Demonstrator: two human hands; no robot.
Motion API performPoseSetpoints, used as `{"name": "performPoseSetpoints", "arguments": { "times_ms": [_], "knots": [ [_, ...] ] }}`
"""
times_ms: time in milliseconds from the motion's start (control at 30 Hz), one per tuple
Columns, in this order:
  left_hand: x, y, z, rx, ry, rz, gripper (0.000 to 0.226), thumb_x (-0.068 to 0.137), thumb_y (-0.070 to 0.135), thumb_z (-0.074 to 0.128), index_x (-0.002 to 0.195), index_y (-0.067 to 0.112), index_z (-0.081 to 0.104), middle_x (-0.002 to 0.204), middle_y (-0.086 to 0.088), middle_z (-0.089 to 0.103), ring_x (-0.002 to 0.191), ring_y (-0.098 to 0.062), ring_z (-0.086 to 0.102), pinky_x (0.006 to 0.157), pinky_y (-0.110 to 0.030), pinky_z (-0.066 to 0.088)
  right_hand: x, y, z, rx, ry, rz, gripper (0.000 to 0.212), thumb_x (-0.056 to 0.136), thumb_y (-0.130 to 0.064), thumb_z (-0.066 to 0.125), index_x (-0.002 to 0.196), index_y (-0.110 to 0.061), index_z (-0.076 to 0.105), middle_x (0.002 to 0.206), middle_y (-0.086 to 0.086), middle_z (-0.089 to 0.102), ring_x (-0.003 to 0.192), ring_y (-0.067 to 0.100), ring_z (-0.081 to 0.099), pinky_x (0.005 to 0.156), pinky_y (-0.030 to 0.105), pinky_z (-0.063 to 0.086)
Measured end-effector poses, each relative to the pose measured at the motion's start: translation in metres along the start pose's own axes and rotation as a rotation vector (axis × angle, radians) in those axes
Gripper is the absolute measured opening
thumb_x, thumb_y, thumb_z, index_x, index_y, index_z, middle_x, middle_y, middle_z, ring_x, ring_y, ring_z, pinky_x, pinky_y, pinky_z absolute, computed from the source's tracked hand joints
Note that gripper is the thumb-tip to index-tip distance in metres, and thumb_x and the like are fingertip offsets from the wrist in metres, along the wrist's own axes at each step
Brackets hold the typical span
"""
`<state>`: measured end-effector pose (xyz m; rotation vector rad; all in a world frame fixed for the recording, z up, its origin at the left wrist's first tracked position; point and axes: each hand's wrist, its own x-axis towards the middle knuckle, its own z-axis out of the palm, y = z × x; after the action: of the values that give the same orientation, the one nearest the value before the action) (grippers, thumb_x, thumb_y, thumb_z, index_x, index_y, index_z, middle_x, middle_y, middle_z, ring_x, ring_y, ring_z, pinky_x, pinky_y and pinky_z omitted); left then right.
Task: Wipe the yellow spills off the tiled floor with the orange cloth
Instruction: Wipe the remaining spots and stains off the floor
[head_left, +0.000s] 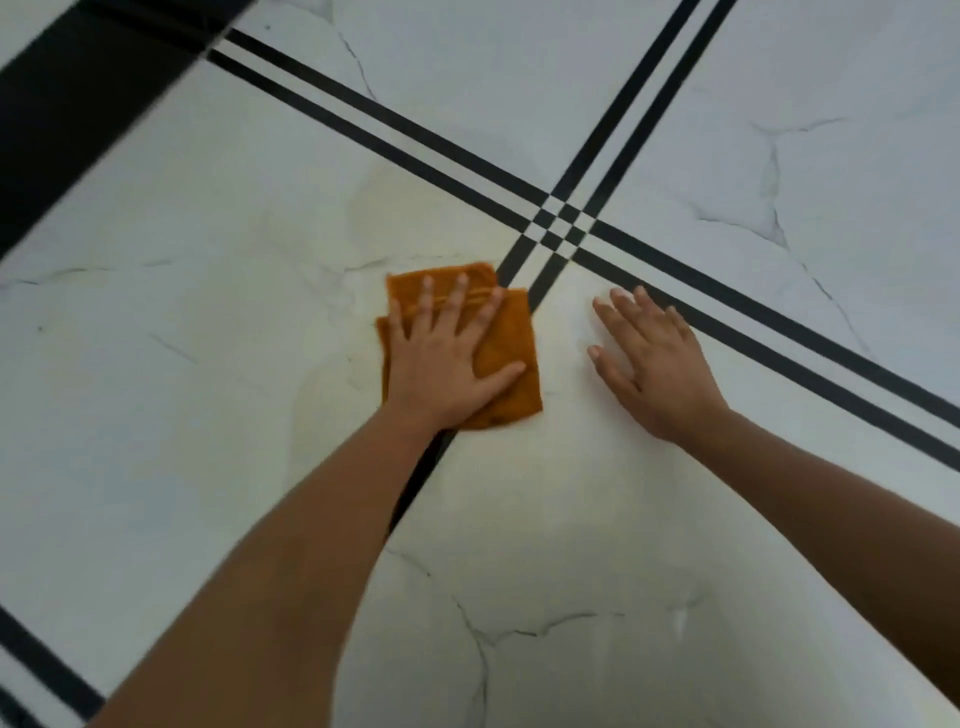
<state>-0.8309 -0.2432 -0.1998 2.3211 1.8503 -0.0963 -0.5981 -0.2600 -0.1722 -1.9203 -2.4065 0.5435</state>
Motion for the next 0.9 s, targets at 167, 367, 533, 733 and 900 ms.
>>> {"name": "performPoseSetpoints", "arguments": {
  "times_ms": [167, 367, 533, 733, 900],
  "knots": [
    [-0.068, 0.051, 0.012, 0.032, -0.092, 0.290, 0.081, 0.079, 0.078, 0.022, 0.146, 0.042, -0.005, 0.159, -0.002, -0.003, 0.143, -0.034, -0.011, 0.110, -0.062, -0.008, -0.020, 0.012, -0.002, -0.059, -0.130, -0.167, 0.072, 0.086, -0.059, 0.004, 0.148, -0.023, 0.012, 0.157, 0.002, 0.012, 0.145, 0.016, 0.001, 0.113, 0.033, -0.005],
    [-0.103, 0.072, 0.016, -0.044, -0.079, 0.062, 0.080, 0.078, 0.077, 0.024, 0.146, 0.043, -0.002, 0.158, -0.003, 0.002, 0.143, -0.034, -0.007, 0.109, -0.063, -0.004, -0.062, 0.042, -0.008, -0.094, -0.229, -0.233, 0.072, 0.086, -0.060, 0.002, 0.148, -0.024, 0.006, 0.158, -0.001, 0.006, 0.144, 0.013, -0.003, 0.112, 0.030, -0.007],
    [-0.149, 0.099, 0.028, 0.044, -0.156, 0.402, 0.082, 0.077, 0.078, 0.027, 0.146, 0.043, -0.002, 0.156, 0.000, -0.003, 0.143, -0.033, -0.009, 0.108, -0.059, -0.009, -0.095, 0.061, -0.002, -0.083, -0.260, -0.236, 0.078, 0.081, -0.060, -0.005, 0.149, -0.023, 0.003, 0.158, -0.001, 0.003, 0.142, 0.010, -0.007, 0.112, 0.029, -0.008],
    [-0.139, 0.107, 0.018, 0.004, -0.196, -0.063, 0.082, 0.077, 0.080, 0.015, 0.144, 0.042, -0.014, 0.158, -0.001, -0.011, 0.142, -0.033, -0.014, 0.110, -0.057, -0.009, -0.115, 0.052, 0.009, 0.007, -0.196, -0.184, 0.066, 0.092, -0.054, 0.010, 0.149, -0.021, 0.007, 0.158, 0.000, 0.006, 0.145, 0.016, -0.002, 0.113, 0.031, -0.006],
    [-0.153, 0.127, 0.003, -0.143, -0.225, -0.254, 0.077, 0.086, 0.070, 0.021, 0.148, 0.033, -0.005, 0.158, -0.001, -0.007, 0.143, -0.031, -0.011, 0.111, -0.057, -0.005, -0.122, 0.035, 0.001, 0.058, -0.154, -0.177, 0.056, 0.098, -0.045, 0.021, 0.148, -0.021, 0.012, 0.158, 0.001, 0.010, 0.145, 0.017, 0.001, 0.115, 0.035, -0.001]
  ]
}}
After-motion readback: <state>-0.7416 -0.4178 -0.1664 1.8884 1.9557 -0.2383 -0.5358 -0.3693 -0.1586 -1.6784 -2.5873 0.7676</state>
